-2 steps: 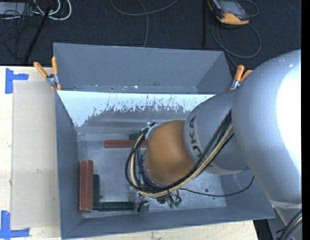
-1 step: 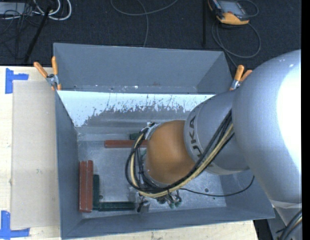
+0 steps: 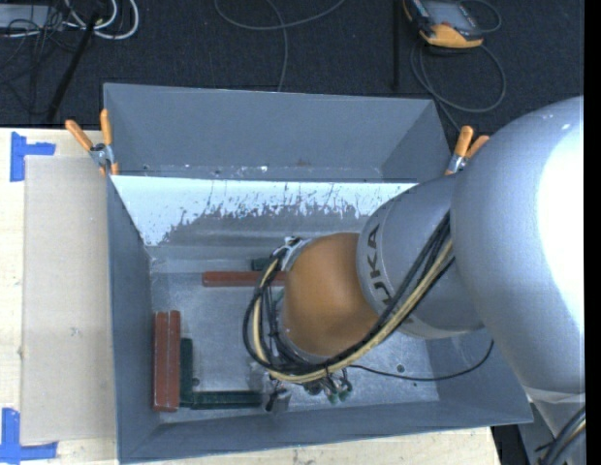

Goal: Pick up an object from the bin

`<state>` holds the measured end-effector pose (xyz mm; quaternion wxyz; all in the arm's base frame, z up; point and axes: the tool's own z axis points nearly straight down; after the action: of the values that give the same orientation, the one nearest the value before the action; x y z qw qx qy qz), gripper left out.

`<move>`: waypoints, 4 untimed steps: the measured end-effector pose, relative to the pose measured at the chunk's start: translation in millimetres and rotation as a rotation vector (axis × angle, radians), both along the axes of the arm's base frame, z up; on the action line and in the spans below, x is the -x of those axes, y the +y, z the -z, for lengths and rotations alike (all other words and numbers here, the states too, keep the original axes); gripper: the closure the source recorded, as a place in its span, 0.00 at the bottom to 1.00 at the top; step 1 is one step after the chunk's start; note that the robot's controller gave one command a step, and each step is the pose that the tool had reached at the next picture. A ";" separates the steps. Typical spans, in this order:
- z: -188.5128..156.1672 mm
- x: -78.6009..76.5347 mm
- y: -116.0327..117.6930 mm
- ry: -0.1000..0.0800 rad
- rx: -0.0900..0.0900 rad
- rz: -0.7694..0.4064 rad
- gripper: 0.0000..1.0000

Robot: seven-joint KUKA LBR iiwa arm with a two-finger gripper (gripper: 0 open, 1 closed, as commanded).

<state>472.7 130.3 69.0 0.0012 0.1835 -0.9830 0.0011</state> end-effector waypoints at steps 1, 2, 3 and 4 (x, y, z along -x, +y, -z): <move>-0.2 -6.3 -9.3 -0.002 -0.002 0.302 1.00; -1.7 -9.0 -8.6 -0.011 -0.005 0.299 0.00; -3.4 -2.8 9.6 -0.018 -0.004 0.158 0.00; -0.5 2.1 10.4 -0.003 -0.002 0.154 1.00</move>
Offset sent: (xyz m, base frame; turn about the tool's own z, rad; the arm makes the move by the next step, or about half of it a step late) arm 0.0063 -0.0084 0.0010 0.2991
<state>470.6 140.7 69.5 -0.0003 0.1072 -0.9942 0.0003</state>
